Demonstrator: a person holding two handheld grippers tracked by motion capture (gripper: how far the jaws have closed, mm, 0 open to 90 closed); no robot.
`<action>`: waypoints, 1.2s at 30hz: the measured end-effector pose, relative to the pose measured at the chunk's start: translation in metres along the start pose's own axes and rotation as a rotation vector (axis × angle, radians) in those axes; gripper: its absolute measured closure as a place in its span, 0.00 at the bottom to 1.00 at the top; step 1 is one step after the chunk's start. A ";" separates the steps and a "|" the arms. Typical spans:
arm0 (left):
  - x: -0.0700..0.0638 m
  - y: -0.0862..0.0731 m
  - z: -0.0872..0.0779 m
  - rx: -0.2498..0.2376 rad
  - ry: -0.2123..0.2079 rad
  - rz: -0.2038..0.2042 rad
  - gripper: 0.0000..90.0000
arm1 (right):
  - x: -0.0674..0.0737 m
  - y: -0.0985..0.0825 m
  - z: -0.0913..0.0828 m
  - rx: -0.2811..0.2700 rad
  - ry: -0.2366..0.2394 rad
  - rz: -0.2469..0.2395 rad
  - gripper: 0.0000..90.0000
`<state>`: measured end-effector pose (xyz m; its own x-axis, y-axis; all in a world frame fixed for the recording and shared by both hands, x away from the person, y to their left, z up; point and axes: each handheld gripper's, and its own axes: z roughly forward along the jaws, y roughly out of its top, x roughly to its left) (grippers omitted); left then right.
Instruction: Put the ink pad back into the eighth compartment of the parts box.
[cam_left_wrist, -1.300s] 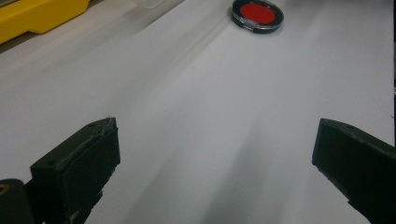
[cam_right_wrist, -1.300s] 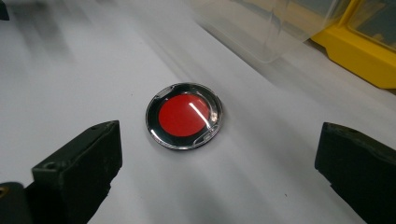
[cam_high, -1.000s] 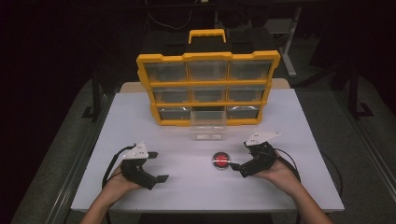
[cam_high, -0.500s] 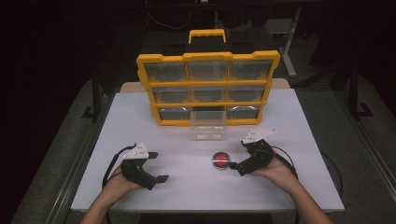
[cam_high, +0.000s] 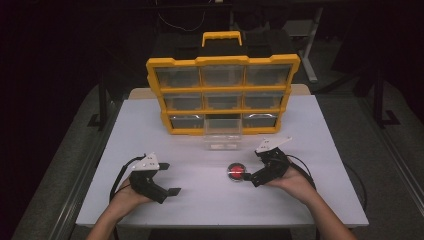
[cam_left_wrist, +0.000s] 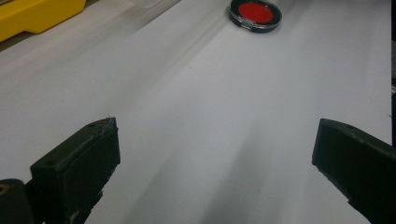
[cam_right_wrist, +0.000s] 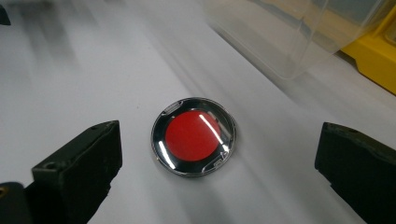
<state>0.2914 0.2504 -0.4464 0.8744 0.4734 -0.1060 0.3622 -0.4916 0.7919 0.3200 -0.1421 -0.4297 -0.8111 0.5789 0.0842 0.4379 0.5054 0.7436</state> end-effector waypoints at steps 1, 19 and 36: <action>0.000 0.000 0.000 0.000 0.000 0.000 0.01 | 0.000 0.001 0.001 0.000 0.000 -0.001 0.00; 0.000 0.000 -0.001 0.000 -0.003 0.002 0.01 | 0.000 0.011 0.013 0.021 0.025 -0.011 0.00; 0.000 0.000 0.000 -0.002 -0.004 0.002 0.01 | 0.001 0.019 0.027 0.028 0.037 -0.027 0.00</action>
<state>0.2916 0.2508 -0.4461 0.8763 0.4697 -0.1067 0.3597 -0.4909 0.7935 0.3378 -0.1143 -0.4336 -0.8362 0.5411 0.0890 0.4260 0.5387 0.7269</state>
